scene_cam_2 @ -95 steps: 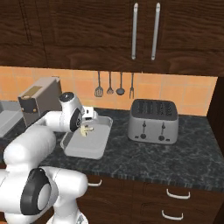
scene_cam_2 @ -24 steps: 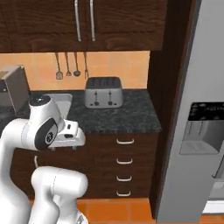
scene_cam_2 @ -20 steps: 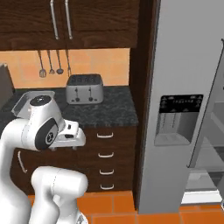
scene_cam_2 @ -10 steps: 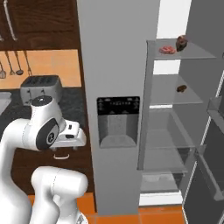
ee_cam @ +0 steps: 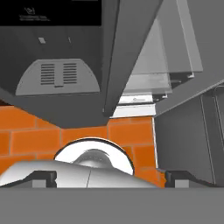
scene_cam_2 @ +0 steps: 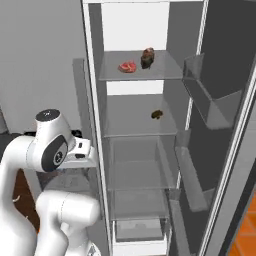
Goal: Place one mushroom and one steak in each tupperware on the nearby counter, to pack two identical lunches.
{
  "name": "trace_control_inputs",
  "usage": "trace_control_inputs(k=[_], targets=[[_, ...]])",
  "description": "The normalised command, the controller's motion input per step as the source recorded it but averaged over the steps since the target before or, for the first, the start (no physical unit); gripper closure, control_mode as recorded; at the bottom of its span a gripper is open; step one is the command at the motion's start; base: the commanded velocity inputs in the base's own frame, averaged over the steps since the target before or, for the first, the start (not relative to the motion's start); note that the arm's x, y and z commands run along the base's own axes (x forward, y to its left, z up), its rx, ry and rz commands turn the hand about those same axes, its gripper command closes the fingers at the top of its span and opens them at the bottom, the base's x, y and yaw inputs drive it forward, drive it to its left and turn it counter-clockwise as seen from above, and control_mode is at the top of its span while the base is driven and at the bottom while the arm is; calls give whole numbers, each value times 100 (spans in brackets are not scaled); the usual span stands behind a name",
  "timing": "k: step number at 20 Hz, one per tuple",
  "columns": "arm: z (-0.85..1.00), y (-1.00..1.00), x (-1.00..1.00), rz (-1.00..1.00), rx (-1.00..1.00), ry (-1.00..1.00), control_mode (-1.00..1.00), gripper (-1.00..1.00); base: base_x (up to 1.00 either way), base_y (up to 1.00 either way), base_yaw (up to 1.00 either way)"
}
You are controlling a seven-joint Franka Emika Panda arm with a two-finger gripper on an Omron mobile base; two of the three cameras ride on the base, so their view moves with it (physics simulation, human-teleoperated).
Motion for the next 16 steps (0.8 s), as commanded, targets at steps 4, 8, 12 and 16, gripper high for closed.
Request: trace_control_inputs(k=[4, 8, 12, 16], targets=[[0, 0, 0, 0, 0, 0, 100, -100, 1, -91, 2], [0, 0, 0, 0, 0, 0, 100, -100, 5, -26, 1], [0, 0, 0, 0, 0, 0, 100, -100, 2, -21, 5], [0, 0, 0, 0, 0, 0, 100, -100, 4, -50, -3]])
